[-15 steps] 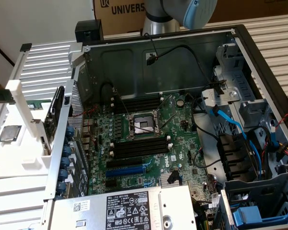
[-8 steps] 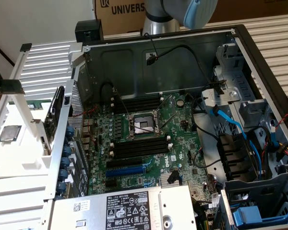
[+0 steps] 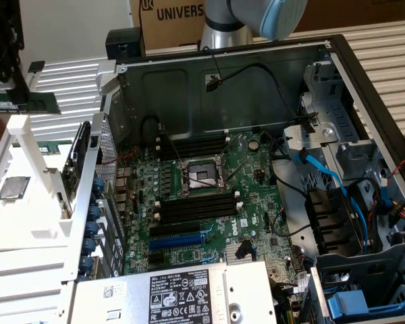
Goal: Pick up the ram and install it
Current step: 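Pick up the ram and move it above insertion slot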
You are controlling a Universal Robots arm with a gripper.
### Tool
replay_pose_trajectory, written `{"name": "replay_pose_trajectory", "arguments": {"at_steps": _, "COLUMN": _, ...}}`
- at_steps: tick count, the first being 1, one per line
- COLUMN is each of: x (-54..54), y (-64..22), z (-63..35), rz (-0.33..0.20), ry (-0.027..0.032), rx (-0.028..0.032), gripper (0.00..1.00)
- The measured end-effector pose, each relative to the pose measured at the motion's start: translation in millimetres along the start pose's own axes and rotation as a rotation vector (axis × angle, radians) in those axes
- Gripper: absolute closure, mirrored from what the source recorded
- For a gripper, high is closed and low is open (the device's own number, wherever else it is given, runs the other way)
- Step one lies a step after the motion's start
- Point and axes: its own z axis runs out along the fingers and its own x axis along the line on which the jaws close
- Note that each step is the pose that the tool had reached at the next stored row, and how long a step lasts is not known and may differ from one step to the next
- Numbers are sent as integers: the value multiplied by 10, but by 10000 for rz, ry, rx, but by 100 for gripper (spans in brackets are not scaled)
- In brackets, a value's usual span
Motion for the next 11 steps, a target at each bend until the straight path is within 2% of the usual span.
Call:
{"name": "replay_pose_trajectory", "arguments": {"at_steps": 1, "x": -10, "y": -79, "z": -23, "rz": -1, "ry": -13, "rx": 9, "gripper": 87}}
{"name": "replay_pose_trajectory", "arguments": {"at_steps": 2, "x": -13, "y": -99, "z": -29, "rz": 0, "ry": -15, "rx": 10, "gripper": 87}}
{"name": "replay_pose_trajectory", "arguments": {"at_steps": 4, "x": -25, "y": -199, "z": -53, "rz": -1, "ry": -25, "rx": 20, "gripper": 87}}
{"name": "replay_pose_trajectory", "arguments": {"at_steps": 6, "x": -24, "y": -242, "z": -69, "rz": -8, "ry": -45, "rx": 18, "gripper": 87}}
{"name": "replay_pose_trajectory", "arguments": {"at_steps": 7, "x": 4, "y": -297, "z": -122, "rz": -124, "ry": -75, "rx": 11, "gripper": 87}}
{"name": "replay_pose_trajectory", "arguments": {"at_steps": 10, "x": 11, "y": -355, "z": -145, "rz": -134, "ry": -76, "rx": 11, "gripper": 87}}
{"name": "replay_pose_trajectory", "arguments": {"at_steps": 11, "x": 13, "y": -505, "z": -190, "rz": -142, "ry": -75, "rx": 10, "gripper": 87}}
